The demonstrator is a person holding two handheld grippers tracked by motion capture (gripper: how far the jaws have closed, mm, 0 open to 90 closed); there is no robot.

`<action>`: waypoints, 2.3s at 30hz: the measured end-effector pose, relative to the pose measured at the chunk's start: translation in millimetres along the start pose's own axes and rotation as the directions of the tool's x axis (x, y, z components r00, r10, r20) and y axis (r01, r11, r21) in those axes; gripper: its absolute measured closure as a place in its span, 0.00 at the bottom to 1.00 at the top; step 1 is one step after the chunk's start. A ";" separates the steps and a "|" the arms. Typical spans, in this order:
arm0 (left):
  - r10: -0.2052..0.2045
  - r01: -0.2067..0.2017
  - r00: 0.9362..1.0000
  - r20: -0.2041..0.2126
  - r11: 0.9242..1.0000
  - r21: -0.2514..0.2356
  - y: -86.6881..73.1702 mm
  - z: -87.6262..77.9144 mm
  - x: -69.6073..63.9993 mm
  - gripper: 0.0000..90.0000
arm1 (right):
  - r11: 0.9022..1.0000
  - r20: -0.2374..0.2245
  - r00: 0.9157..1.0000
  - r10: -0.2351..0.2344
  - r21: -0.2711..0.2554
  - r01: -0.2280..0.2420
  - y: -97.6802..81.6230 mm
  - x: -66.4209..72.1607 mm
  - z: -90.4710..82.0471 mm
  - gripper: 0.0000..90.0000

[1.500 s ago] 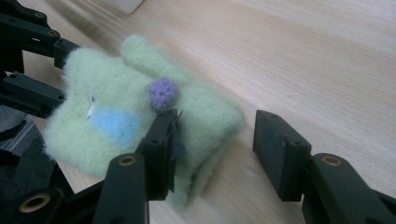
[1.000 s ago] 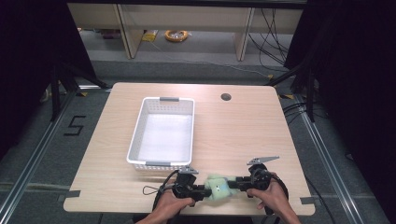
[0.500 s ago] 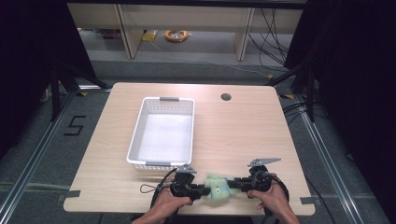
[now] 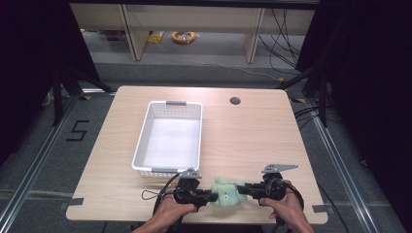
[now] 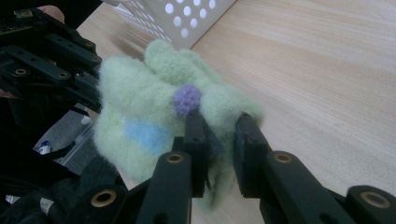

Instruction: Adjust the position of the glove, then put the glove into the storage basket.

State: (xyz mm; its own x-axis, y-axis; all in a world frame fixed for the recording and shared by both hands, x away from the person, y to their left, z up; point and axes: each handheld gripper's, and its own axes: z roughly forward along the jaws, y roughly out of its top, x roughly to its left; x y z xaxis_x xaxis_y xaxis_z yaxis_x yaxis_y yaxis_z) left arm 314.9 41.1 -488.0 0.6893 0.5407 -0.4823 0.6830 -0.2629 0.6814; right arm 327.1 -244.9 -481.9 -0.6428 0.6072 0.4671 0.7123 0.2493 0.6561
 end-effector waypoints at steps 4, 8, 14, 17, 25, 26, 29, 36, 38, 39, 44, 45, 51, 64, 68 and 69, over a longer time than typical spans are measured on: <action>0.007 -0.007 1.000 -0.013 1.000 0.002 -0.8 -1.7 0.5 0.86 | 1.000 0.006 1.000 -0.016 -0.003 0.016 0.7 0.6 1.7 0.87; 0.022 -0.022 0.999 -0.024 1.000 -0.001 -1.1 -3.9 1.1 0.86 | 0.999 0.003 0.999 -0.051 -0.008 0.051 2.5 3.3 2.0 0.87; 0.031 -0.031 0.999 -0.024 1.000 -0.002 -1.0 -9.8 1.8 0.86 | 0.998 0.022 0.998 -0.064 -0.009 0.065 6.2 13.3 -0.1 0.87; 0.034 -0.035 0.999 -0.037 0.999 -0.013 0.3 -12.1 0.6 0.86 | 0.997 0.020 0.997 -0.075 -0.007 0.075 8.7 15.3 -1.2 0.87; 0.049 -0.050 0.998 -0.027 0.998 -0.033 8.2 -25.2 0.2 0.86 | 0.996 0.018 0.997 -0.081 -0.022 0.082 21.3 25.9 -5.6 0.86; 0.049 -0.050 0.998 -0.027 0.998 -0.033 8.2 -25.2 0.2 0.86 | 0.995 0.020 0.995 -0.098 -0.030 0.099 23.4 25.2 -4.9 0.86; 0.054 -0.055 0.998 -0.043 0.997 -0.045 14.8 -33.6 -1.2 0.86 | 0.996 0.011 0.996 -0.086 -0.027 0.087 31.0 29.9 -5.1 0.86; 0.064 -0.067 0.997 -0.053 0.996 -0.061 28.4 -52.3 -1.0 0.86 | 0.992 0.007 0.992 -0.123 -0.037 0.123 53.1 39.1 -8.7 0.86; 0.065 -0.069 0.996 -0.064 0.996 -0.062 32.1 -57.6 -0.4 0.86 | 0.994 0.003 0.994 -0.105 -0.027 0.105 59.0 42.4 -8.7 0.86; 0.065 -0.069 0.996 -0.068 0.996 -0.064 34.2 -60.1 0.3 0.86 | 0.990 0.001 0.991 -0.133 -0.043 0.133 62.8 41.5 -6.8 0.86; 0.059 -0.065 0.995 -0.085 0.995 -0.069 41.8 -71.2 4.6 0.86 | 0.992 -0.016 0.992 -0.123 -0.032 0.123 78.3 45.2 -2.2 0.86; 0.052 -0.058 0.995 -0.086 0.996 -0.069 44.3 -74.8 6.5 0.86 | 0.992 -0.014 0.993 -0.119 -0.030 0.119 82.0 46.5 -1.2 0.86; 0.034 -0.043 0.994 -0.106 0.995 -0.086 51.0 -88.0 16.5 0.85 | 0.988 -0.005 0.988 -0.152 -0.021 0.152 109.2 53.3 9.0 0.86; -0.002 -0.010 0.988 -0.151 0.997 -0.079 63.4 -111.5 42.1 0.86 | 0.984 -0.005 0.984 -0.179 0.013 0.179 143.2 62.2 34.6 0.86; -0.022 0.007 0.984 -0.178 0.996 -0.088 68.6 -119.7 55.3 0.85 | 0.984 0.001 0.985 -0.175 0.019 0.175 154.4 65.4 47.0 0.86; -0.028 0.013 0.985 -0.172 0.996 -0.088 69.2 -121.6 58.0 0.85 | 0.985 0.001 0.986 -0.169 0.021 0.169 156.7 66.0 50.0 0.86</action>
State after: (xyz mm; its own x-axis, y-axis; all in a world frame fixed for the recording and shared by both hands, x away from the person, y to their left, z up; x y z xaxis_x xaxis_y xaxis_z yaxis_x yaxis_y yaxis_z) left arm 372.7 151.4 -401.9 0.6180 0.6774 -0.3989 0.6680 -0.1849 0.7208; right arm 410.4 -128.0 -377.8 -0.7536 0.5571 0.3489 0.5992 0.3641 0.7130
